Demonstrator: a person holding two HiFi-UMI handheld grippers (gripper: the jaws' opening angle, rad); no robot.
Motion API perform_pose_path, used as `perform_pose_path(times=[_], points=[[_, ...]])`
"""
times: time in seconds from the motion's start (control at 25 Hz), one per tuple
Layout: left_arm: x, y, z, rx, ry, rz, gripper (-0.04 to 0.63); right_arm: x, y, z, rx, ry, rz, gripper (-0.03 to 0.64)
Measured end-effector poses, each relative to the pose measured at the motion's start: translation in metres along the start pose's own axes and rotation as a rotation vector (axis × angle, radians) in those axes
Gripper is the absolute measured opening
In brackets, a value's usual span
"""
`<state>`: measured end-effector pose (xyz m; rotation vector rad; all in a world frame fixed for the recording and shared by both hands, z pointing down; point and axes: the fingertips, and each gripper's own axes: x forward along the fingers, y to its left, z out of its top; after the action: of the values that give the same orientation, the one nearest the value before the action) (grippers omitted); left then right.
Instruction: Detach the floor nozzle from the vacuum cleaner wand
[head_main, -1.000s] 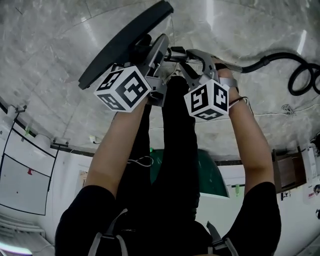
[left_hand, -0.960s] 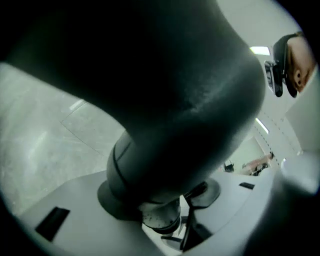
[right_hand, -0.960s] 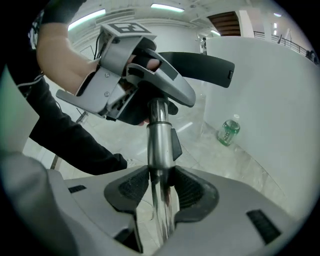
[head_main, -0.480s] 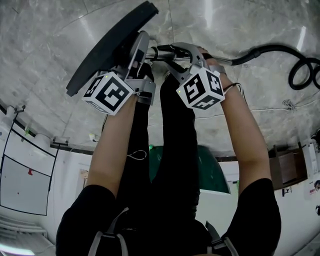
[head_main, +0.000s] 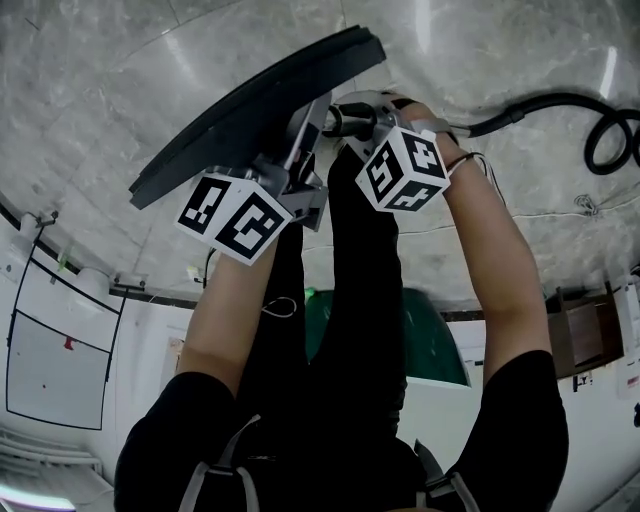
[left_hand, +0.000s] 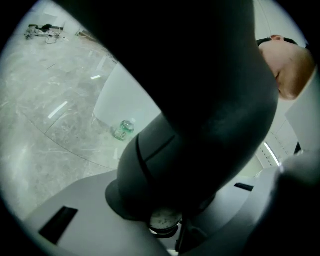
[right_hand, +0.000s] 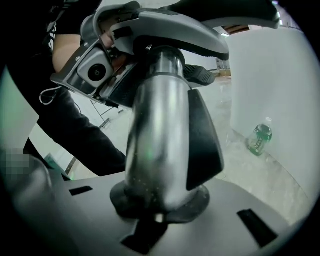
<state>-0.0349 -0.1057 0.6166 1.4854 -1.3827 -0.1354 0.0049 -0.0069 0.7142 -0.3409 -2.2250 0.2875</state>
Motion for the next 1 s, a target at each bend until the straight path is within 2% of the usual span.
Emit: perform_pose_path(times=[0.08,0.12,0.24,0.36,0.4,0.44,0.48,0.52,0.6,0.68,0.76,0.8,0.84,0.88,0.92,1.0], points=[[-0.002,-0.006,-0.003,0.018,0.032,-0.024,0.132,-0.005,0.012,0.000,0.020,-0.002,0.062,0.069],[-0.004,-0.010,-0.005,0.019,0.054,-0.042,0.132,-0.009,0.022,0.000,0.041,0.004,0.137,0.069],[-0.009,-0.019,-0.003,-0.021,0.076,-0.140,0.129,-0.032,0.058,0.003,0.159,0.038,0.483,0.066],[-0.013,-0.030,0.016,-0.060,-0.001,-0.236,0.115,-0.062,0.085,0.023,0.294,0.010,0.858,0.064],[-0.012,-0.032,0.020,-0.075,-0.015,-0.241,0.112,-0.069,0.088,0.028,0.328,-0.007,0.929,0.064],[-0.010,-0.031,0.022,-0.094,-0.013,-0.230,0.109,-0.072,0.089,0.032,0.352,-0.018,0.945,0.063],[-0.008,-0.029,0.021,-0.113,0.002,-0.209,0.106,-0.070,0.088,0.032,0.364,-0.022,0.909,0.063],[-0.007,-0.027,0.019,-0.127,0.023,-0.186,0.104,-0.065,0.085,0.031,0.364,-0.020,0.835,0.061],[-0.006,-0.025,0.016,-0.137,0.053,-0.150,0.106,-0.054,0.078,0.026,0.341,-0.012,0.638,0.061],[-0.006,-0.022,0.020,-0.137,0.052,-0.098,0.106,-0.042,0.062,0.022,0.314,0.003,0.370,0.060],[-0.007,-0.020,0.025,-0.108,0.036,-0.055,0.106,-0.032,0.039,0.017,0.286,0.028,0.040,0.060],[-0.007,-0.021,0.026,-0.084,0.031,-0.051,0.106,-0.030,0.029,0.015,0.274,0.037,-0.093,0.058],[-0.007,-0.022,0.027,-0.059,0.031,-0.058,0.104,-0.028,0.023,0.013,0.268,0.038,-0.164,0.057],[-0.006,-0.023,0.027,-0.038,0.038,-0.071,0.104,-0.027,0.025,0.012,0.270,0.031,-0.151,0.055],[-0.006,-0.024,0.026,-0.028,0.049,-0.084,0.104,-0.027,0.034,0.013,0.282,0.018,-0.056,0.055],[-0.005,-0.026,0.024,-0.036,0.069,-0.112,0.104,-0.034,0.062,0.017,0.333,-0.018,0.290,0.055]])
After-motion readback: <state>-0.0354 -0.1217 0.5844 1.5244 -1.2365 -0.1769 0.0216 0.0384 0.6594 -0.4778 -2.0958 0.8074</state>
